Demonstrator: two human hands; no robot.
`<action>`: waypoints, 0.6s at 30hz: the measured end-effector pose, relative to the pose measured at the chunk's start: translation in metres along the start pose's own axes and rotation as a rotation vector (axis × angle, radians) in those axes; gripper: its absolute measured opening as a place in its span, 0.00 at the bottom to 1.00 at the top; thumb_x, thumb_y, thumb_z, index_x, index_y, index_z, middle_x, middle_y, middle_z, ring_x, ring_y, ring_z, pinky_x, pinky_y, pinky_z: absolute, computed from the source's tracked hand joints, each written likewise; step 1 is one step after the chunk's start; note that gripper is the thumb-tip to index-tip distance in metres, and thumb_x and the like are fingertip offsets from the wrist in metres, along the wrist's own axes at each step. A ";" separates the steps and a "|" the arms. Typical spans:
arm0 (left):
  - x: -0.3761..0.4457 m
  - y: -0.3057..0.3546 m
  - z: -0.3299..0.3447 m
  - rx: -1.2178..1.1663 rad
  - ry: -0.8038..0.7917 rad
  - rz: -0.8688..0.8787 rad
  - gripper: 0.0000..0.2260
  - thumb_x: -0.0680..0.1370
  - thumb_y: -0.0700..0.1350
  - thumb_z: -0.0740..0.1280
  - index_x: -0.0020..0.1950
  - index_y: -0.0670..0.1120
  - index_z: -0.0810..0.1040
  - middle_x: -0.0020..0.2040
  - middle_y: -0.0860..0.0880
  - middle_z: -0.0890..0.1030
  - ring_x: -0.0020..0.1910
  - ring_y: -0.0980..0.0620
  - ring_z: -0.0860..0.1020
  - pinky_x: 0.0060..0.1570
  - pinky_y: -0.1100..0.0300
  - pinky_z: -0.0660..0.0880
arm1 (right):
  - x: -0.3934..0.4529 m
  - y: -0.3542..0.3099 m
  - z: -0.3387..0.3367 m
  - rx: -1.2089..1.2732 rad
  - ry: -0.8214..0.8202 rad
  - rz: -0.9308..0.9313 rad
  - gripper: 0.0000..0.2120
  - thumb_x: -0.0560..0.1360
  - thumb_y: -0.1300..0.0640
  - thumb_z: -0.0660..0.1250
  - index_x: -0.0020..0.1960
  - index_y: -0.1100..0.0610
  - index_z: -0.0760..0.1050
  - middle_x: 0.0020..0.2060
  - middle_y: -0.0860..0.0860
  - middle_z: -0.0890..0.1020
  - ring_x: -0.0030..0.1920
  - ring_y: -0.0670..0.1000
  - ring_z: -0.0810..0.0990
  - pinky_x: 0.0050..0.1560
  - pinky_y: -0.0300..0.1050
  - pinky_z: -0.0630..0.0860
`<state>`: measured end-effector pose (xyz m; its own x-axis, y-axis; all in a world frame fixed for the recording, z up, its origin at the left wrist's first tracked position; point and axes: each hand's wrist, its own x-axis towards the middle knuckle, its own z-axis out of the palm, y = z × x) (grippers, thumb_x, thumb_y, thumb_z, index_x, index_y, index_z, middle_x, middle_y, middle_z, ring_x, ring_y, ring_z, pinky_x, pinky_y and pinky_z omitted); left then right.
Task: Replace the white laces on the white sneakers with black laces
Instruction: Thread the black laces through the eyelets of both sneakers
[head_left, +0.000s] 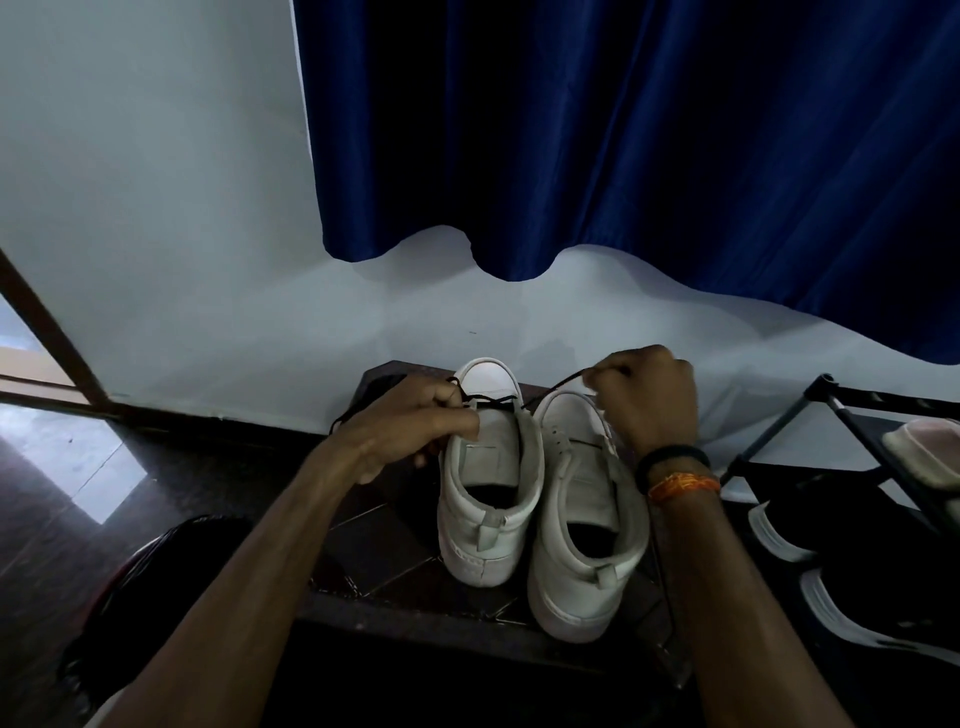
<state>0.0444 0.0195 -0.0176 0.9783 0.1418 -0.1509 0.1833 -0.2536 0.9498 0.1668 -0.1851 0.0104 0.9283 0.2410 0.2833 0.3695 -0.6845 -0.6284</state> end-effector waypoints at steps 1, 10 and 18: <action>-0.001 -0.001 0.000 -0.017 -0.004 0.003 0.18 0.68 0.47 0.73 0.43 0.33 0.74 0.33 0.49 0.72 0.33 0.54 0.71 0.26 0.62 0.66 | 0.001 0.002 -0.003 -0.045 0.021 0.024 0.08 0.73 0.59 0.68 0.44 0.55 0.87 0.37 0.51 0.86 0.43 0.54 0.83 0.46 0.41 0.75; 0.001 -0.005 0.000 -0.108 -0.026 -0.005 0.11 0.74 0.38 0.72 0.34 0.45 0.74 0.29 0.51 0.72 0.30 0.53 0.73 0.27 0.60 0.71 | -0.005 -0.012 0.008 -0.043 -0.450 -0.229 0.14 0.73 0.55 0.74 0.58 0.46 0.85 0.54 0.43 0.86 0.56 0.44 0.82 0.64 0.46 0.77; 0.000 -0.007 -0.002 -0.178 -0.065 -0.005 0.12 0.64 0.47 0.74 0.38 0.39 0.78 0.35 0.44 0.75 0.35 0.47 0.75 0.29 0.58 0.74 | -0.001 -0.004 0.007 -0.151 -0.084 -0.087 0.08 0.75 0.60 0.68 0.44 0.53 0.87 0.40 0.51 0.86 0.44 0.54 0.83 0.47 0.41 0.76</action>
<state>0.0427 0.0232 -0.0234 0.9827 0.0786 -0.1676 0.1737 -0.0792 0.9816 0.1646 -0.1781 0.0073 0.8955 0.3564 0.2664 0.4442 -0.7524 -0.4864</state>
